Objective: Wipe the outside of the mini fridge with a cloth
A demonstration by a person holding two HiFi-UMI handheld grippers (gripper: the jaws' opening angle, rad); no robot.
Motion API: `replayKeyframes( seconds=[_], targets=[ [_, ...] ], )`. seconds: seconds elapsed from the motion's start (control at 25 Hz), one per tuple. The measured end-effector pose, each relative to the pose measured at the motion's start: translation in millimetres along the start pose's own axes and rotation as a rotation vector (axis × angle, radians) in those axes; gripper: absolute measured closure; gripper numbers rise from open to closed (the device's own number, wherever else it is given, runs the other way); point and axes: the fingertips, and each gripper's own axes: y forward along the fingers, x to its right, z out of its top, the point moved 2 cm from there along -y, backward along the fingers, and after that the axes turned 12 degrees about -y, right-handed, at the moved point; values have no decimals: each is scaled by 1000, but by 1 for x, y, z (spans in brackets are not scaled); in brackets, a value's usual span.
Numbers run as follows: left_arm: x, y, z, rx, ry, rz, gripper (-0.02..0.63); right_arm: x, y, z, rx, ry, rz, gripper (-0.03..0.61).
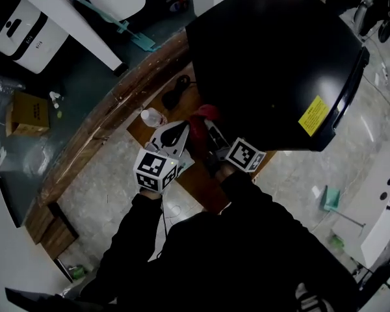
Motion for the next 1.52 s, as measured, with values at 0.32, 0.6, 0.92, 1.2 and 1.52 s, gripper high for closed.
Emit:
replayKeyframes(
  seconds=[0.32,0.6,0.92,1.2,1.52],
  targets=[
    [106,-55,108,216,81,-197,607,-126,-75,98,144,-123,92,500],
    [177,-42,127,213,143,-361,607,-138,-136,142,269,-66,45,500],
    [202,-10,121,188,175,-425,607,-91,-161,158,370,172,7,499],
    [197,16,93,103,165,-402,607,-65,-160,143,355,225,-3,497],
    [163,50,33,-2,141,-333,607,3,-153,92,288,307,-122,497]
  ],
)
